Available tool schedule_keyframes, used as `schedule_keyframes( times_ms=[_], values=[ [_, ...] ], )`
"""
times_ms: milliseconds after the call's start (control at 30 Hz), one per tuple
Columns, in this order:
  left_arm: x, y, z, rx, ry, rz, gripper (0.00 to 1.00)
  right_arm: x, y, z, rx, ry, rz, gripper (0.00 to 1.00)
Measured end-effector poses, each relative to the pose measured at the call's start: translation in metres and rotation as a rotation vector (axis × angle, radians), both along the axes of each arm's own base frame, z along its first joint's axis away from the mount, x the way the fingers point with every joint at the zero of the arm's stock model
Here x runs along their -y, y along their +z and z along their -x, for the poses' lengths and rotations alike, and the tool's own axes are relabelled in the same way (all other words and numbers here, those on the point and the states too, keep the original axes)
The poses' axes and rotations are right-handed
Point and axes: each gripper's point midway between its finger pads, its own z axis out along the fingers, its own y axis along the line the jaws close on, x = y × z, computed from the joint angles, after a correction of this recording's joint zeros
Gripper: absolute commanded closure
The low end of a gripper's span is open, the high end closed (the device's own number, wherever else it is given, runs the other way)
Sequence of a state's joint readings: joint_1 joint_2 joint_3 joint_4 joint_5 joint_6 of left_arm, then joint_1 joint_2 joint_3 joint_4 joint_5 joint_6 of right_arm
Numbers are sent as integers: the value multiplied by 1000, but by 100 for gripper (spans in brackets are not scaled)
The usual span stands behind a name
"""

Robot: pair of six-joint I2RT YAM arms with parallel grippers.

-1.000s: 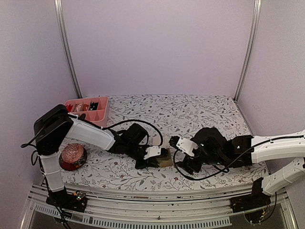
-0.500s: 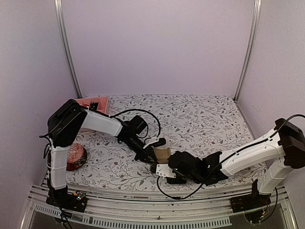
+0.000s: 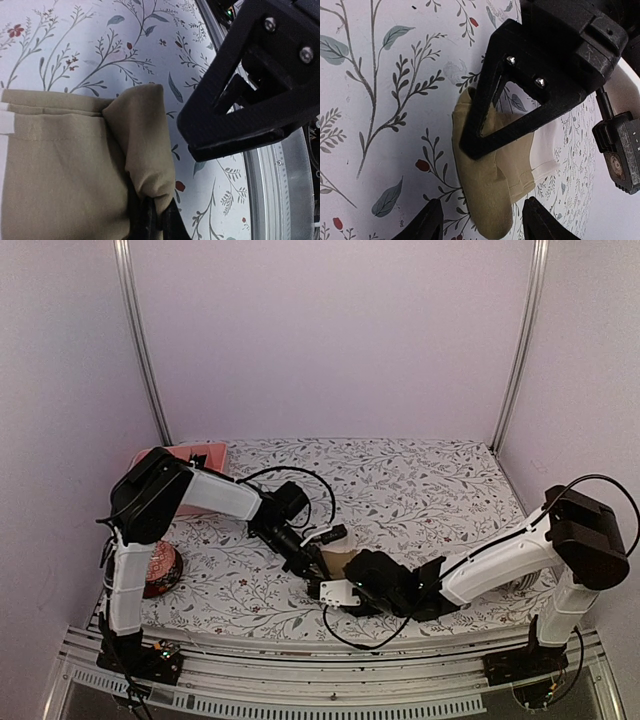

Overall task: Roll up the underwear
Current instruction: Roll the underwear at the center of the board.

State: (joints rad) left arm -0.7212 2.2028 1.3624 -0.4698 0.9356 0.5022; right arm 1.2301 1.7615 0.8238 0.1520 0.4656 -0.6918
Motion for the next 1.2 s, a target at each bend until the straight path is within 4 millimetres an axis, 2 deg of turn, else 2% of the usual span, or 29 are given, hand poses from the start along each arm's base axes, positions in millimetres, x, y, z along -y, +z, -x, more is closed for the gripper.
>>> schedule_keyframes(
  times_ms=[300, 433, 633, 667, 767, 1000, 1033, 1133, 1200],
  values=[
    [-2, -1, 2, -45, 0, 3, 100, 1, -19, -8, 2, -8, 24, 58],
    [-2, -1, 2, -54, 0, 4, 100, -2, -21, -14, 15, -22, 12, 63],
    [-2, -1, 2, -57, 0, 3, 100, -3, -24, -18, 20, -33, 16, 87],
    [-2, -1, 2, -57, 0, 3, 97, -3, -25, -17, 18, -33, 17, 90],
    [-3, -1, 2, -60, 2, 0, 74, -4, -26, -16, 7, -31, 17, 96],
    [-14, 14, 2, 26, 27, -35, 6, -10, -25, -17, -82, -40, 4, 97],
    [-17, 16, 1, 47, 35, -43, 2, -10, -26, -17, -99, -44, 2, 97],
    [-28, 24, -7, 123, 81, -71, 1, -12, -26, -17, -142, -49, -4, 96],
    [-36, 36, -13, 186, 111, -64, 2, -12, -26, -16, -171, -56, -10, 97]
  ],
)
